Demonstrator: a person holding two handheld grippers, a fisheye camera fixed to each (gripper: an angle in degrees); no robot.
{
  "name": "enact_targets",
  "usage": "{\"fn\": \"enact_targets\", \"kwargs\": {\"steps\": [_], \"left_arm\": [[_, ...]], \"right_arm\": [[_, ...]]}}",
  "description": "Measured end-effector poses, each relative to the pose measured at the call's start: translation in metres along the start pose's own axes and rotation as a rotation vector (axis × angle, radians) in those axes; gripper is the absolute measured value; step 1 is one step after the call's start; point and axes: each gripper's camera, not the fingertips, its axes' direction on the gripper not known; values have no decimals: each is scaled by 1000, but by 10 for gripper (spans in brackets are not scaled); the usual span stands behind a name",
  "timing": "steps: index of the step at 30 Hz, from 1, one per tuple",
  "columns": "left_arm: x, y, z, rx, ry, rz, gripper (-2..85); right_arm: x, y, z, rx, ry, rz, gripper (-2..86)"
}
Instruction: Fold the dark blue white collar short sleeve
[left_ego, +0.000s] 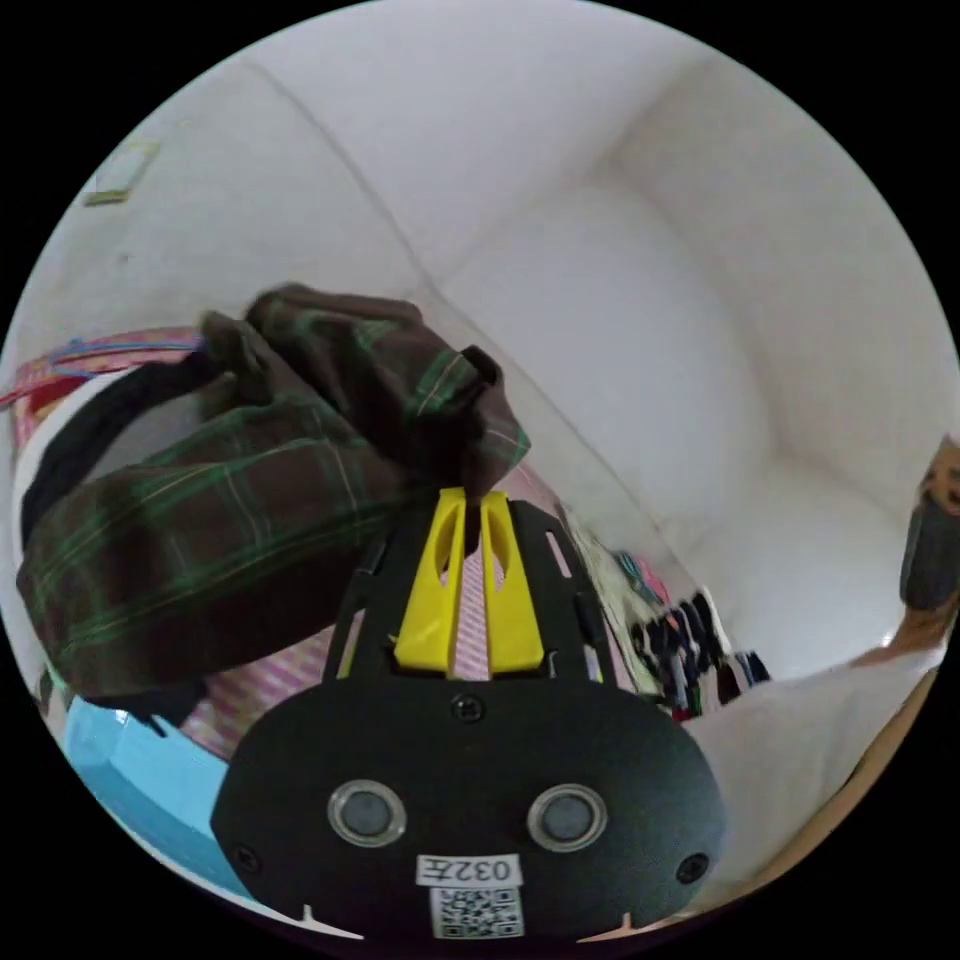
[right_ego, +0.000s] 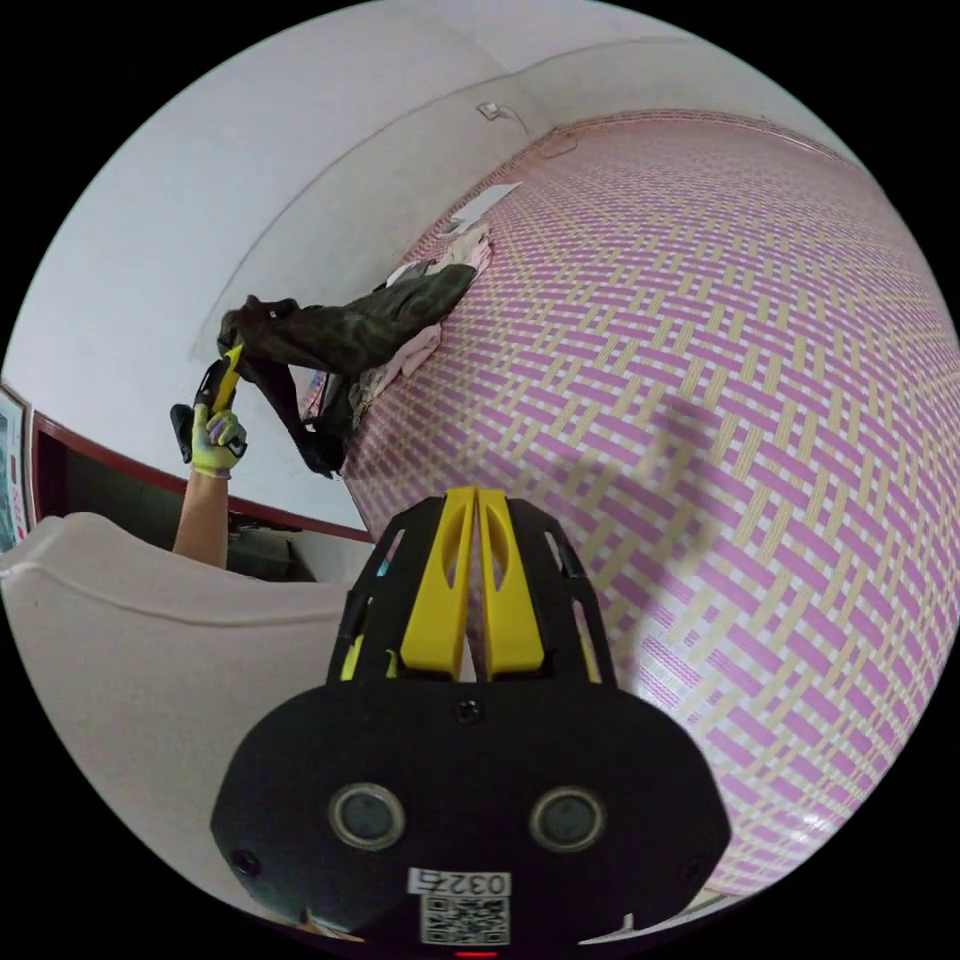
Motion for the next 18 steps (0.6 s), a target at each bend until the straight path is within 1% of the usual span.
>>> {"fn": "enact_targets", "kwargs": {"steps": [1, 2, 3, 4, 5, 6, 7, 8, 10, 12, 14, 15, 18], "left_arm": [[37, 12, 33, -72, 54, 60, -16], [54, 20, 50, -108, 84, 85, -16], [86, 38, 86, -181, 147, 111, -15], [113, 60, 124, -262, 210, 104, -13], [125, 72, 143, -306, 242, 90, -12], [145, 99, 183, -411, 303, 66, -7], [161, 127, 223, -559, 347, 35, 0], [167, 140, 243, -635, 360, 25, 7], [182, 191, 309, -971, 394, -37, 33], [181, 215, 332, -1114, 424, -102, 39], [177, 217, 335, -1108, 517, -146, 30], [173, 211, 331, -1056, 568, -173, 23], [168, 191, 314, -969, 573, -158, 15]], "right_arm": [[10, 7, -12, 20, -4, -2, -10], [15, 11, -18, 30, -5, -1, -10], [27, 19, -32, 56, -6, 7, -10], [40, 28, -47, 88, -6, 21, -10], [47, 34, -55, 105, -7, 31, -10], [61, 45, -70, 139, -5, 53, -10], [77, 57, -84, 168, 0, 81, -10], [85, 63, -90, 180, 5, 99, -10], [118, 91, -112, 209, 21, 181, -9], [143, 112, -124, 213, 34, 252, -8], [165, 136, -136, 223, 35, 305, -6], [177, 153, -143, 227, 55, 348, -3], [201, 198, -157, 248, 74, 440, 27]]}}
